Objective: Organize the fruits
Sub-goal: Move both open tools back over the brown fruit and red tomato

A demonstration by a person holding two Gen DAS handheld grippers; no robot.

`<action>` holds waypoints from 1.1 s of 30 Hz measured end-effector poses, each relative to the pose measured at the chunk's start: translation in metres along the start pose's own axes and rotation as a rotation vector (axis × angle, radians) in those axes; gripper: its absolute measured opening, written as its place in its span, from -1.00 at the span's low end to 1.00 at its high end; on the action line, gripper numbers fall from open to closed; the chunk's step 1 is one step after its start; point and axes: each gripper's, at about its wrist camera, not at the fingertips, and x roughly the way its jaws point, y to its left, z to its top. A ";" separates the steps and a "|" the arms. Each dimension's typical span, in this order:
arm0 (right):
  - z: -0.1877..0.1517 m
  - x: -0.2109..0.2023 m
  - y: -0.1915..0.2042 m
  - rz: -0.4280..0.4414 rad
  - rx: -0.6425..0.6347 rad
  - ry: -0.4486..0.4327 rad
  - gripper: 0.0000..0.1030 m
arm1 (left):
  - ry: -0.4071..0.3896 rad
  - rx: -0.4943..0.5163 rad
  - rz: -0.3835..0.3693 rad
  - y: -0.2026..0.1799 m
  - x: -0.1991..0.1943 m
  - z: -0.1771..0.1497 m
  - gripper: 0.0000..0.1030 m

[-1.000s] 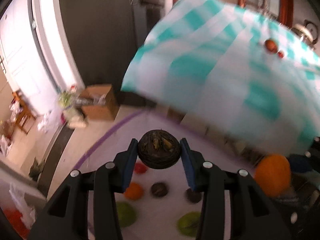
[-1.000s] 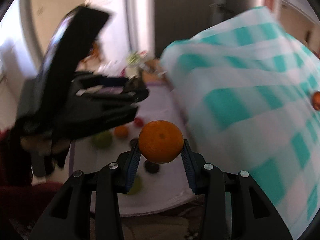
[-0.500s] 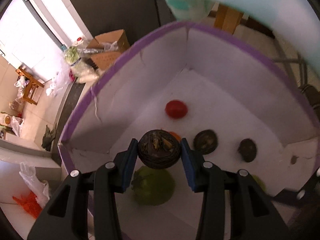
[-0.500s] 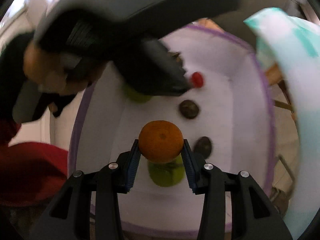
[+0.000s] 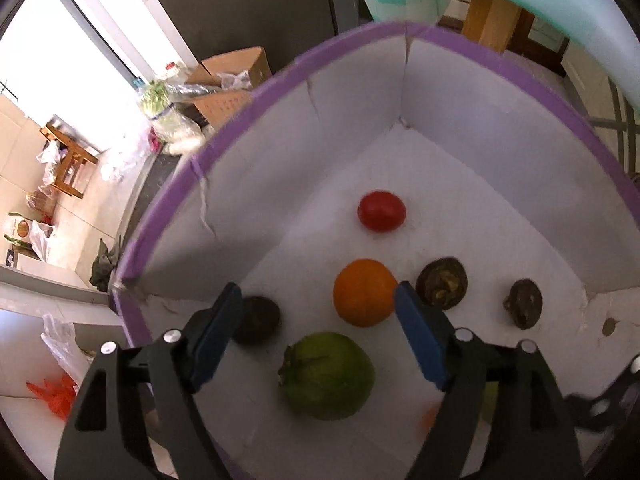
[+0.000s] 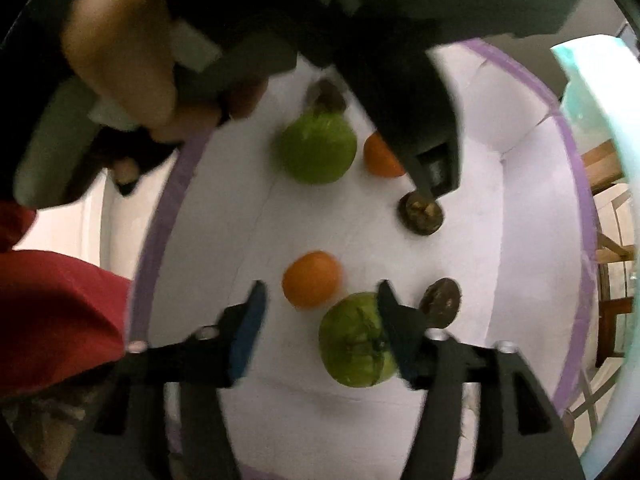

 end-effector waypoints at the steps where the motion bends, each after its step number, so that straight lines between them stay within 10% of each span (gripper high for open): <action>1: -0.001 -0.009 -0.002 -0.010 0.006 -0.025 0.36 | -0.017 -0.003 0.003 0.000 -0.005 0.001 0.54; 9: -0.020 -0.129 -0.056 -0.155 0.207 -0.366 0.53 | -0.386 -0.059 0.046 -0.008 -0.108 0.030 0.97; 18: -0.137 -0.242 -0.154 -0.460 0.646 -0.612 0.69 | -0.682 0.130 -0.248 -0.131 -0.231 0.091 0.97; 27: -0.266 -0.249 -0.255 -0.610 1.119 -0.536 0.69 | -0.558 0.116 -0.502 -0.295 -0.216 0.188 0.97; 33: -0.307 -0.239 -0.357 -0.647 1.237 -0.458 0.69 | -0.491 0.099 -0.521 -0.364 -0.169 0.246 0.97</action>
